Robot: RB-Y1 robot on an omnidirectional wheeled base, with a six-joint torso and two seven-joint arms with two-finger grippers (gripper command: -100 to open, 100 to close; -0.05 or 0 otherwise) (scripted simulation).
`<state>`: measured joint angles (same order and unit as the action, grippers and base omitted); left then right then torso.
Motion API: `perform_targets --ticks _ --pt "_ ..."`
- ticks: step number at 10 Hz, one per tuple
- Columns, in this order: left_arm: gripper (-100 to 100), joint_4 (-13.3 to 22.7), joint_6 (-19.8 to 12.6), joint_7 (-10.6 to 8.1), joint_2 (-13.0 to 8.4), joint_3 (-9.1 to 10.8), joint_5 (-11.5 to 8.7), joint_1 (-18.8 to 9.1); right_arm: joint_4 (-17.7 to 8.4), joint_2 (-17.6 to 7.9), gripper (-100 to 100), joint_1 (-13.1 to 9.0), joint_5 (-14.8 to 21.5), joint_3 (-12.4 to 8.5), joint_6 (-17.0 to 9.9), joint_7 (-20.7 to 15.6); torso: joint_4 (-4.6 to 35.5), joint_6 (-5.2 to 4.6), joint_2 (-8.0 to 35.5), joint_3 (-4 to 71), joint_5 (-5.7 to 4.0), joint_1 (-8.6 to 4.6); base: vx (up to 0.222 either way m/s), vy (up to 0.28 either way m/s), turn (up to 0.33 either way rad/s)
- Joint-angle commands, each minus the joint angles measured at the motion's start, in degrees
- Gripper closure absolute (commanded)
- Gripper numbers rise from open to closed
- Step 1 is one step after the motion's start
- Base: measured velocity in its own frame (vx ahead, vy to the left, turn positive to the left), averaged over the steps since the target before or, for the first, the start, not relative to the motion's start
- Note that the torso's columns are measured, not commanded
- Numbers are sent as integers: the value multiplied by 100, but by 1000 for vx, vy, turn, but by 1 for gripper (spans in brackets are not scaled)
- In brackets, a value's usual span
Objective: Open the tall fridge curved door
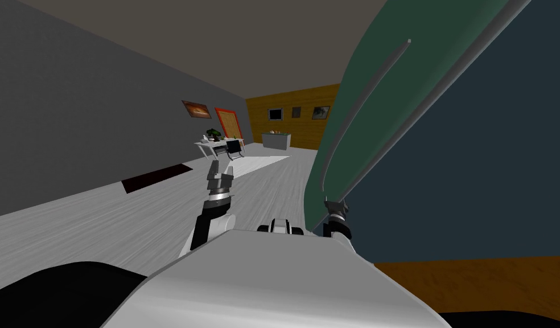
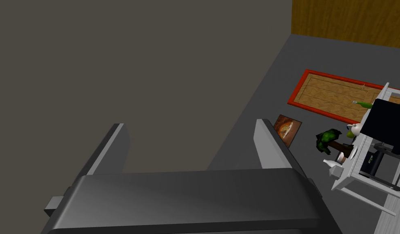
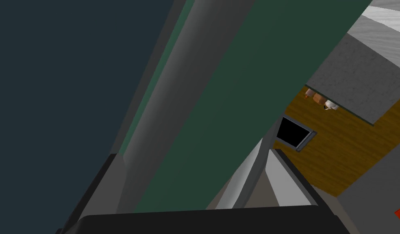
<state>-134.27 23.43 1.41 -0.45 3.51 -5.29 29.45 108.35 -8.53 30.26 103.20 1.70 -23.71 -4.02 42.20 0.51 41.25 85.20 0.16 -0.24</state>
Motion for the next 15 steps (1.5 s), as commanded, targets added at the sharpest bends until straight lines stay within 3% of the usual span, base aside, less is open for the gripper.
perform_targets --ticks 1,4,6,15 --pt "0 0 0 0 0 0 0 0 -61 16 -100 -69 407 -25 -133 -142 -1 5 -7 1 -1 -2 15 7 30" --pt "0 0 0 0 0 0 0 0 -255 20 -100 -62 919 -17 -442 -236 -5 14 -36 21 3 -5 29 19 51" --pt "0 0 0 0 0 0 0 0 -255 20 -100 -62 1081 -17 -442 -236 -1 20 -43 26 10 -10 9 17 6" --pt "0 0 0 0 0 0 0 0 -590 -76 -100 -39 2389 0 -1037 -416 3 33 -71 48 29 -14 15 14 38"
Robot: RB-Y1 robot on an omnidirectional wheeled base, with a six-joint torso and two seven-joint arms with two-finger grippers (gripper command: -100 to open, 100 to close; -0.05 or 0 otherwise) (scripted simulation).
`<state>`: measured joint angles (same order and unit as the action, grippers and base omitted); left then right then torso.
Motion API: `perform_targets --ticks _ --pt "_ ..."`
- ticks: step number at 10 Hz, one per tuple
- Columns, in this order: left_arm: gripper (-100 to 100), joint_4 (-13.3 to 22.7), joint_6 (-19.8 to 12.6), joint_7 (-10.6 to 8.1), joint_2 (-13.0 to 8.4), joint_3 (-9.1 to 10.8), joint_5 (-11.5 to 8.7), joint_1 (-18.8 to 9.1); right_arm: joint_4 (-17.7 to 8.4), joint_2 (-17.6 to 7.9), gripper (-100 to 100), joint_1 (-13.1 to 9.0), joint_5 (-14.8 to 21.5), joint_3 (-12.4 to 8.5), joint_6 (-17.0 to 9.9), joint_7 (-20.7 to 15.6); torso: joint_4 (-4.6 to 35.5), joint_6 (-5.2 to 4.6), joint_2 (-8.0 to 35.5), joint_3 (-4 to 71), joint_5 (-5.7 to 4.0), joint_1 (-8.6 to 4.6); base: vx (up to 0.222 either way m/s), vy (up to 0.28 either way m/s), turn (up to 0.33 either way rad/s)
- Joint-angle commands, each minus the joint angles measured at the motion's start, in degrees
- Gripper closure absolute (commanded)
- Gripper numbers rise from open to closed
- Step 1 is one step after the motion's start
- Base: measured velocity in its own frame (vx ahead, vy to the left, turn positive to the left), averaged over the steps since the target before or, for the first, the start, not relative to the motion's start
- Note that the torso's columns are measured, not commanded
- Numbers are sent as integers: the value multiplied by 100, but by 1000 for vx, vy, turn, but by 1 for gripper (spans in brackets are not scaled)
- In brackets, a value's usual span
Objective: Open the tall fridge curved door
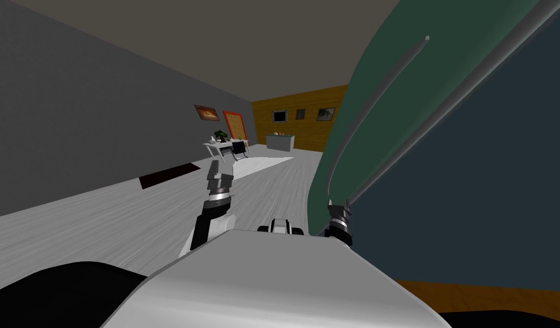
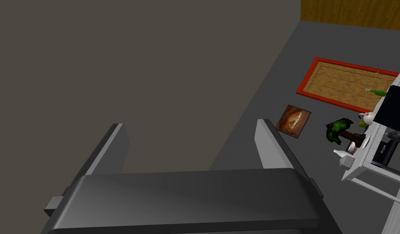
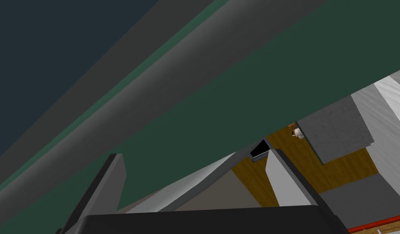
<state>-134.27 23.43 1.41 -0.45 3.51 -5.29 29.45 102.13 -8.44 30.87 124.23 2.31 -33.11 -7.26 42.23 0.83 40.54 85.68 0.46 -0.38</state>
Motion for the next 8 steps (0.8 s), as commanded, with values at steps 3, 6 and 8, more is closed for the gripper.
perform_targets --ticks 3,6,8 --pt "0 0 0 0 0 0 0 0 -40 -154 -100 -93 623 -57 -244 -136 8 2 -6 3 5 -7 22 14 15" --pt "0 0 0 0 0 0 0 0 -86 -226 -100 -87 848 -54 -343 -166 15 16 -9 16 34 16 10 18 21" --pt "0 0 0 0 0 0 0 0 -406 -142 -100 -237 464 60 -472 -379 -9 -16 19 -1 7 27 -79 5 38"
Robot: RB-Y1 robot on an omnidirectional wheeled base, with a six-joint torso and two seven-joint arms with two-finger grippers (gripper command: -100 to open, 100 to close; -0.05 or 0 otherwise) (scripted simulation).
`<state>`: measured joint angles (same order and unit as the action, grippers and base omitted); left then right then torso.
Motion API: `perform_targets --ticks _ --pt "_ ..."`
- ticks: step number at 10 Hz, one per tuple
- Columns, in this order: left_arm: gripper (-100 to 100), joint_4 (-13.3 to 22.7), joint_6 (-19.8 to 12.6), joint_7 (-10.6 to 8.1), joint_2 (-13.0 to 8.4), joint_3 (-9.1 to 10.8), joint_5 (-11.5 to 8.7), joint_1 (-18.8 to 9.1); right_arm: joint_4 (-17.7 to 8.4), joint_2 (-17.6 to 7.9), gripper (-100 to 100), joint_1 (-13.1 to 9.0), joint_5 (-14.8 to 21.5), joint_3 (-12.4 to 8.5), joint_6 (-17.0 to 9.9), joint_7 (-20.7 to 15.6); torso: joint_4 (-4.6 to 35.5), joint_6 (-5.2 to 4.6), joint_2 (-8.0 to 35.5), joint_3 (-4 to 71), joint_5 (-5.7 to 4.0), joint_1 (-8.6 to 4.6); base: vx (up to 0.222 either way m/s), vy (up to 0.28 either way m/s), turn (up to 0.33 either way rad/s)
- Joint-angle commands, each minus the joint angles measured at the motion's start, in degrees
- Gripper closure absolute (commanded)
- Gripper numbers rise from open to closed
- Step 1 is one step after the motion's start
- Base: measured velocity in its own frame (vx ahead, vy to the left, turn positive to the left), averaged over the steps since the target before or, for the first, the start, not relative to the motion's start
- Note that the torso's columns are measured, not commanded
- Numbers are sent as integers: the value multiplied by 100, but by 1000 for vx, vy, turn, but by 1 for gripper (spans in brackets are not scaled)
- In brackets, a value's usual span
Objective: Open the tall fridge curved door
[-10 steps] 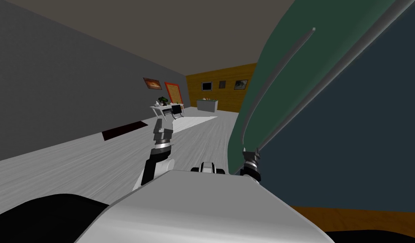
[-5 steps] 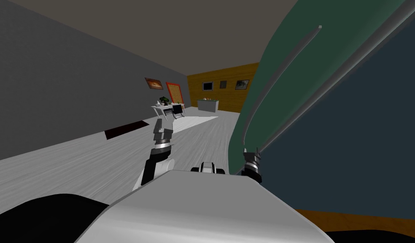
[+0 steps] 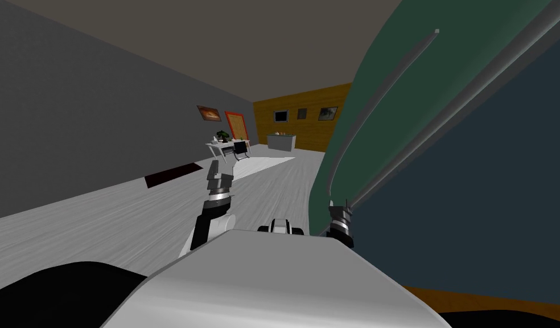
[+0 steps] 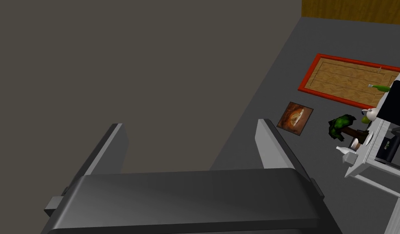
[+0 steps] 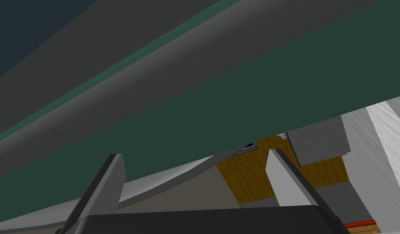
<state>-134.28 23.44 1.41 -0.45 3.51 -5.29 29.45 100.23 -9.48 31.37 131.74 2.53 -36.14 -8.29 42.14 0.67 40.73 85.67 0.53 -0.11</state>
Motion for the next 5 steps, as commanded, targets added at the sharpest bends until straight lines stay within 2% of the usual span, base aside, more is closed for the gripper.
perform_targets --ticks 1,2,3,4,5 --pt "0 0 0 0 0 -1 0 -2 -217 -38 -100 -292 -307 38 -169 -276 -2 1 41 -31 -30 -28 -116 -23 127" --pt "0 1 0 0 0 0 0 -1 -434 -76 -100 -519 -562 77 -338 -483 -4 -23 58 -45 -42 -34 -133 -65 180" --pt "0 1 -1 0 -1 0 0 -2 -434 -76 -100 -585 -614 77 -338 -552 -1 -23 64 -51 -50 -54 -104 -59 106" --pt "0 1 -1 0 -1 1 0 -1 -651 -115 -100 -759 -851 115 -508 -769 1 -34 55 -49 -50 -45 -101 -51 156" --pt "0 1 -1 0 -1 0 0 -2 -651 -115 -100 -877 -920 115 -508 -828 -4 -27 40 -46 -58 -53 -84 -36 123"
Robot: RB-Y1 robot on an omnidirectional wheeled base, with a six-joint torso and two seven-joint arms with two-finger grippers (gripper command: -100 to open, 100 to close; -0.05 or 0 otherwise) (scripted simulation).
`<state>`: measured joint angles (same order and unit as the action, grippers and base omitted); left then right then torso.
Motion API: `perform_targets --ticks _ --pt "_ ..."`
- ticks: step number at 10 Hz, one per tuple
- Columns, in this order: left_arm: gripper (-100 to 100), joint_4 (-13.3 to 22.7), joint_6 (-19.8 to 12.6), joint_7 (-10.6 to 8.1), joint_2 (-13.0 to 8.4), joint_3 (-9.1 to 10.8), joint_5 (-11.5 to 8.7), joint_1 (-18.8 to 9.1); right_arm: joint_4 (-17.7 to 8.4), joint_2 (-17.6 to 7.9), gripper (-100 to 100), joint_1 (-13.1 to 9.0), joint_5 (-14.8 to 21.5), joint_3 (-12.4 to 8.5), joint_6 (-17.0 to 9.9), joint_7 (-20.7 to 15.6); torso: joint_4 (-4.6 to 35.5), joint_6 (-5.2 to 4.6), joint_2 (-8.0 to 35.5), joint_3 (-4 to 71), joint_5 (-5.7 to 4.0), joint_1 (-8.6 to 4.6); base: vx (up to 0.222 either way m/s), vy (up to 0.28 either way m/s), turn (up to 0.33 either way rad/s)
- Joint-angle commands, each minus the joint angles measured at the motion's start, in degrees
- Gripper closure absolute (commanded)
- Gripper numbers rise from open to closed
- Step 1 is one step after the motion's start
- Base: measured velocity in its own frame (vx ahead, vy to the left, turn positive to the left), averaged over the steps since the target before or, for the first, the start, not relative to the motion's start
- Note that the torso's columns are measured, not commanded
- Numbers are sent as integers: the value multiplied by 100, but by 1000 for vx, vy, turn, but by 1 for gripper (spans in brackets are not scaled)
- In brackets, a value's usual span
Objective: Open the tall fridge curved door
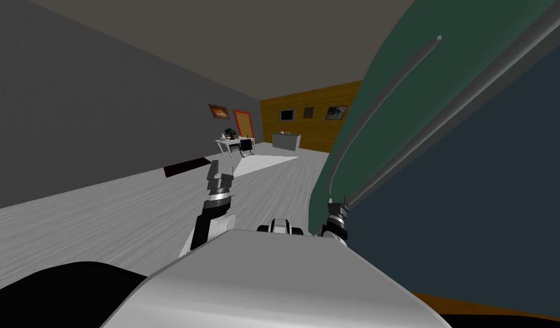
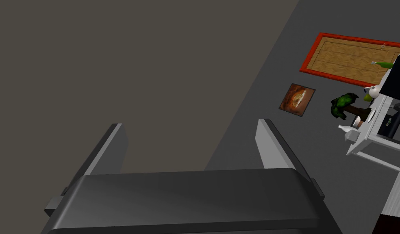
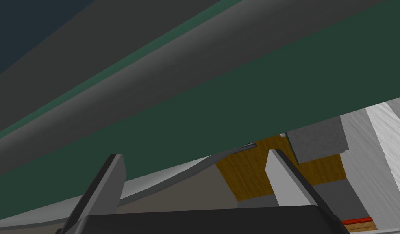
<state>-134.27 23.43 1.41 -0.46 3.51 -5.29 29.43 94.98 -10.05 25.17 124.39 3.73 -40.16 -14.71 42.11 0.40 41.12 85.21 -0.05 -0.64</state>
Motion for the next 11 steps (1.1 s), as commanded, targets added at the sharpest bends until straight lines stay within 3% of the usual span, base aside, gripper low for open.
perform_targets --ticks 1,3,6,9,11 --pt "0 0 0 0 0 0 0 1 -342 -95 -100 -428 -391 34 -274 -387 -1 -5 -11 7 0 -1 -105 -46 164" --pt "0 0 0 0 0 1 0 1 -342 -95 -100 -550 -492 34 -274 -462 5 -5 -12 11 5 -14 -70 -25 41" --pt "0 0 0 0 0 1 0 1 -776 -172 -100 -1020 -1029 110 -613 -946 5 9 -23 23 11 -15 -94 -24 142" --pt "0 0 0 0 0 0 0 0 -993 -210 -100 -1397 -1413 149 -782 -1289 4 10 -23 24 11 -25 -103 -41 138" --pt "0 0 0 0 0 1 0 3 -993 -210 -100 -1427 -1413 149 -782 -1289 9 -4 -35 29 21 -14 -19 -9 -16"
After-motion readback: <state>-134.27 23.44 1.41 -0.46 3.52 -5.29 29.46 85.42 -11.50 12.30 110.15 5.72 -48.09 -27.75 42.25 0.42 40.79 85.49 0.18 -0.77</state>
